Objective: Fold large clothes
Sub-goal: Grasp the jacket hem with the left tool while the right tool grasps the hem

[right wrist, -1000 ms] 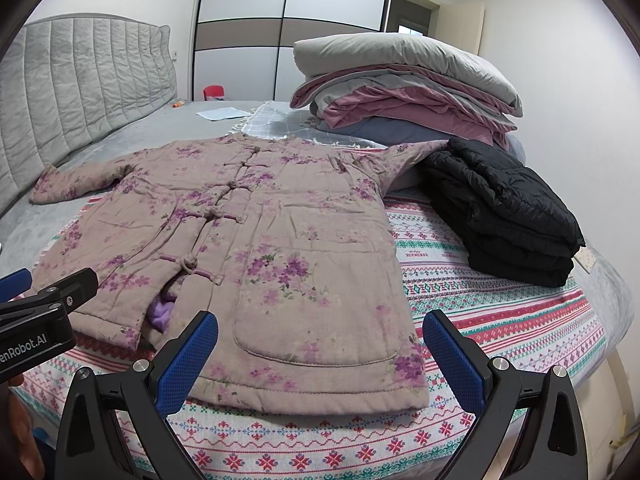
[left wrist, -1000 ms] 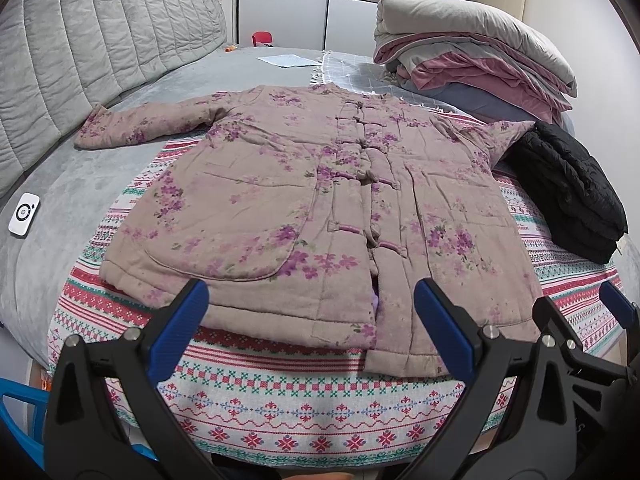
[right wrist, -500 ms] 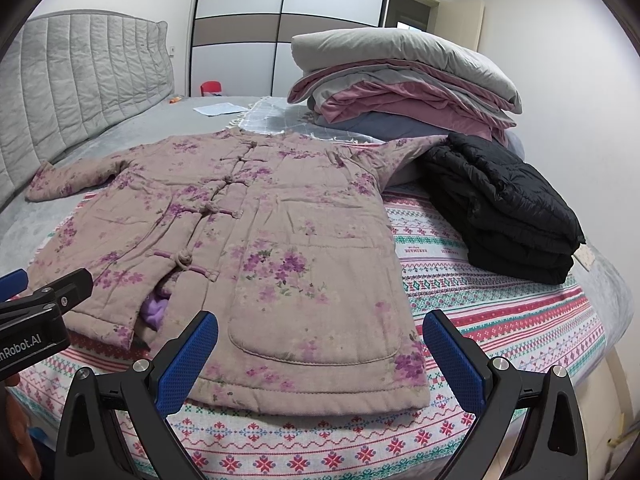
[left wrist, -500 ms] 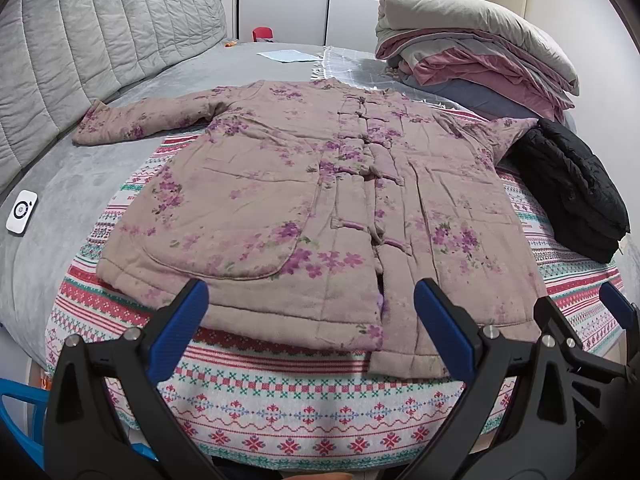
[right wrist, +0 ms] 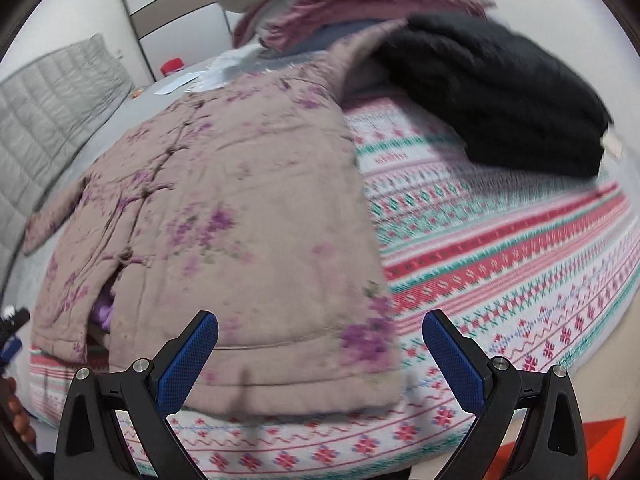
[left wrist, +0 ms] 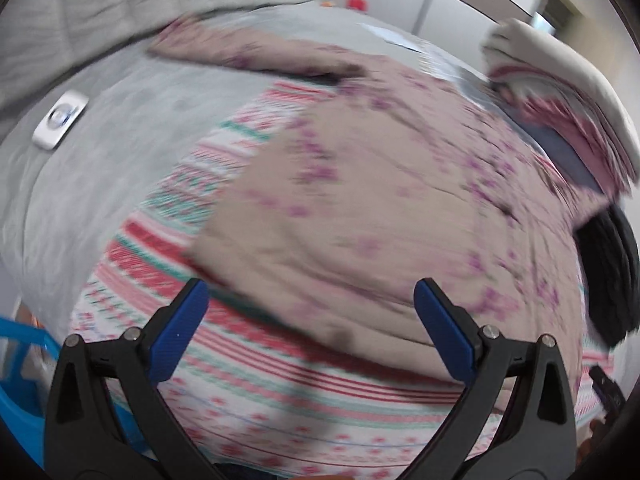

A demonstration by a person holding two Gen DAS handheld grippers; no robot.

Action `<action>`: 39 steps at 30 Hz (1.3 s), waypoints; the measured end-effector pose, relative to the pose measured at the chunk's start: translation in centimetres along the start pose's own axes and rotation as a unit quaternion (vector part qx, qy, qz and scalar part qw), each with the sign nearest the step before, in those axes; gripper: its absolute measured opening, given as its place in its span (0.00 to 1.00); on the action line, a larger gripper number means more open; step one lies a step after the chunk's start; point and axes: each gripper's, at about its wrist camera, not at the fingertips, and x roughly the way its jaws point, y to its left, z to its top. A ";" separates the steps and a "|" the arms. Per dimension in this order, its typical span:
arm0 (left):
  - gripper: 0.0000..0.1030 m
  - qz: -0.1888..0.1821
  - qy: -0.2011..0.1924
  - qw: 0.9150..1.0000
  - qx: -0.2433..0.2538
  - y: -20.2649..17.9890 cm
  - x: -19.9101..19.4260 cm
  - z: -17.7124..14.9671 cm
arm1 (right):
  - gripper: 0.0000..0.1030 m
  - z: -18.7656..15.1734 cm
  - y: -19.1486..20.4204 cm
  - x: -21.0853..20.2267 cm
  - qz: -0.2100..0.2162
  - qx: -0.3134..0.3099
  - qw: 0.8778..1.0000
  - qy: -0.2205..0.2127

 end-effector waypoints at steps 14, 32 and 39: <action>0.68 -0.098 0.062 0.988 -0.098 6.6 5.4 -0.7 | 0.65 -1.2 -4.4 2.6 0.105 0.054 0.987 0.108; 0.11 -0.077 -0.094 0.988 -0.098 3.1 -4.1 -0.2 | 0.10 1.6 -4.5 -4.8 0.119 0.097 0.985 -0.073; 0.14 -0.044 -0.050 0.994 -0.092 2.8 -1.5 -0.8 | 0.10 1.4 -5.7 -4.0 0.088 0.109 0.989 -0.049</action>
